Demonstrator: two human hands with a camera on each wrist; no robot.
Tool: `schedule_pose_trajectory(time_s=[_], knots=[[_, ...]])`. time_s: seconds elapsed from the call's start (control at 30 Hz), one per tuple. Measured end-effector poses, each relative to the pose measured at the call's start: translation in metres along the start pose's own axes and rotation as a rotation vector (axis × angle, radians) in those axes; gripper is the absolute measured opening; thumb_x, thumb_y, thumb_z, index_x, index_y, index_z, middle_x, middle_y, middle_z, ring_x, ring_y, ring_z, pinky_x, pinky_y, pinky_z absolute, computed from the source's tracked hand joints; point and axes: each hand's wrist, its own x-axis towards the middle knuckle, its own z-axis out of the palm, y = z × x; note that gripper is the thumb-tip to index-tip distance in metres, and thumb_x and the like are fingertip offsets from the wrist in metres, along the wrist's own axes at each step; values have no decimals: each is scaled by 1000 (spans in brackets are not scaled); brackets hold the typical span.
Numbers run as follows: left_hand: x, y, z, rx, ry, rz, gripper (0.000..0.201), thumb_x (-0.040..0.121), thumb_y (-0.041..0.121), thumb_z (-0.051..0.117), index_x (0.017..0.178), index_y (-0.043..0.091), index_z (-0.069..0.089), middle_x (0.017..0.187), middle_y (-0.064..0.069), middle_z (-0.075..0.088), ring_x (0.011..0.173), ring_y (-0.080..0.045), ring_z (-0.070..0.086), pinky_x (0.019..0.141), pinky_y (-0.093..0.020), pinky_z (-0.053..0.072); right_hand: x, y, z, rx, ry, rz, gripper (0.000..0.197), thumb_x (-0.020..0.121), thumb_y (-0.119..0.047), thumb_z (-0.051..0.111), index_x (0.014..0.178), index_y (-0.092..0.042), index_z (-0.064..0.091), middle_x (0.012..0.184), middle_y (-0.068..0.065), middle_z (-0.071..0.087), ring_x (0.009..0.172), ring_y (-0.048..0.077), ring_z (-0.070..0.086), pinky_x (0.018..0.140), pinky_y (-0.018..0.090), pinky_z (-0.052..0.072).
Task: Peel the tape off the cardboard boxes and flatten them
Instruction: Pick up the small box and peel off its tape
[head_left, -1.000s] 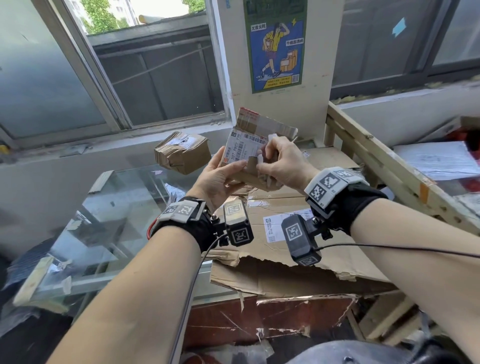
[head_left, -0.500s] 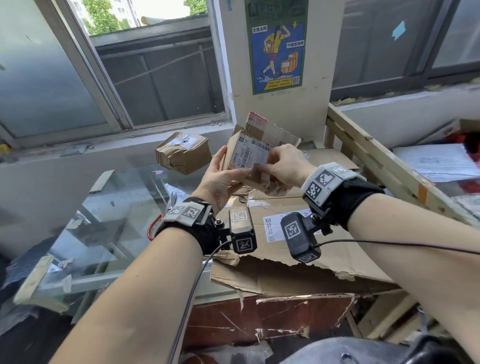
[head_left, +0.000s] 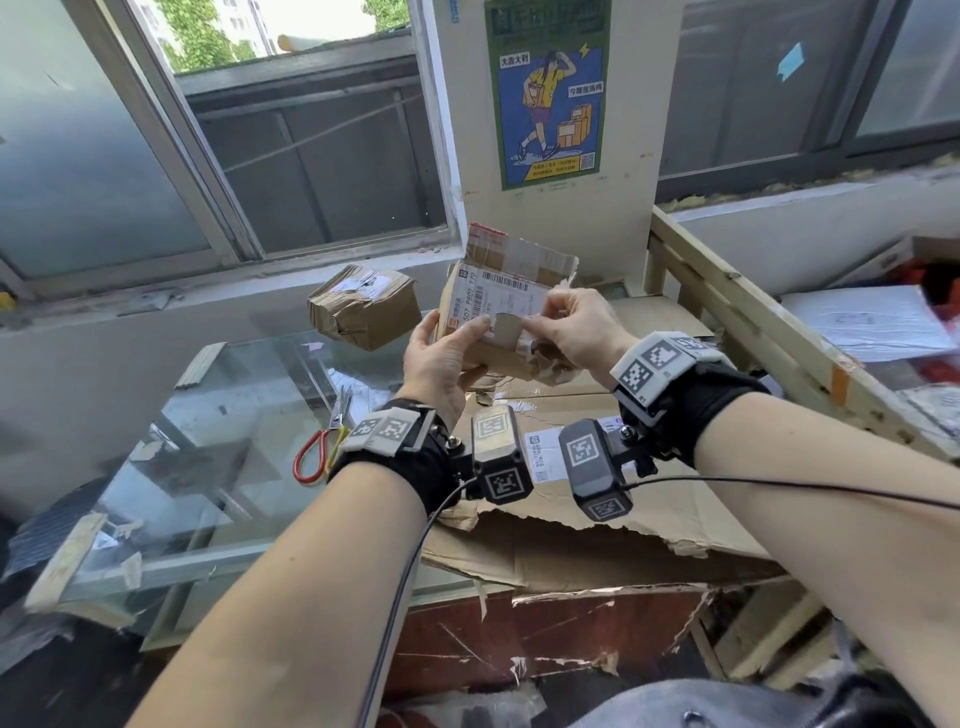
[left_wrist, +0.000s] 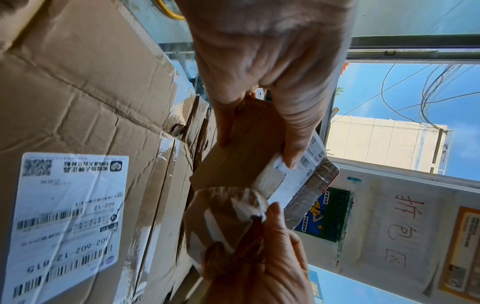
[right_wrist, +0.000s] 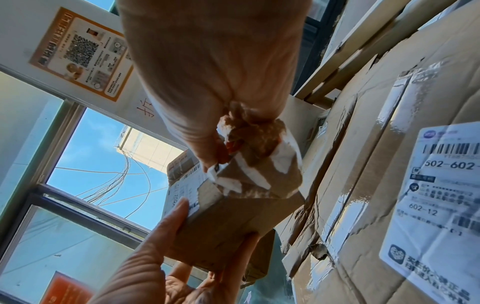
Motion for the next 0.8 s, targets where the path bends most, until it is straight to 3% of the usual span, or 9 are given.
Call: schedule_pose_trajectory(time_s=[0.2,0.3,0.47,0.57,0.7,0.8], knots=[[-4,-1,5,-80,48,-11,75,75,5,79,138,22,42,125,-10,59,109,-26,60,88,-48,54,-3,-1,-1,-14,16,-51,29,89,-12,64,66,-10,47,70,7,60,47,12,61,50,36,54],[-6,0,8,-106,68,-4,75,75,5,79,138,22,42,124,-9,59,106,-25,60,86,-47,55,-4,-2,-1,1,36,-42,30,89,-13,65,66,-11,46,76,12,62,60,26,66,58,49,56],[-10,0,11,-154,117,-24,75,75,5,79,138,23,41,126,-9,59,111,-28,59,94,-52,51,-7,-3,0,24,47,-26,31,90,-13,64,64,-13,45,86,20,63,71,28,63,64,58,56],[-13,1,14,-178,144,-26,75,76,5,78,138,22,40,125,-9,58,112,-29,58,95,-53,50,-7,-3,-1,42,51,-28,32,90,-13,63,65,-13,44,82,15,62,65,23,62,62,55,55],[-16,2,18,-209,165,-33,75,77,5,78,139,22,40,126,-11,56,106,-28,57,95,-54,49,-6,-1,-1,50,51,-32,30,90,-14,63,66,-12,46,89,17,61,63,19,61,59,53,55],[-17,2,19,-232,178,-40,73,77,5,77,138,21,40,129,-11,54,111,-30,56,95,-54,50,-5,1,-1,56,60,-38,30,90,-15,64,65,-13,47,93,17,61,67,20,62,58,49,57]])
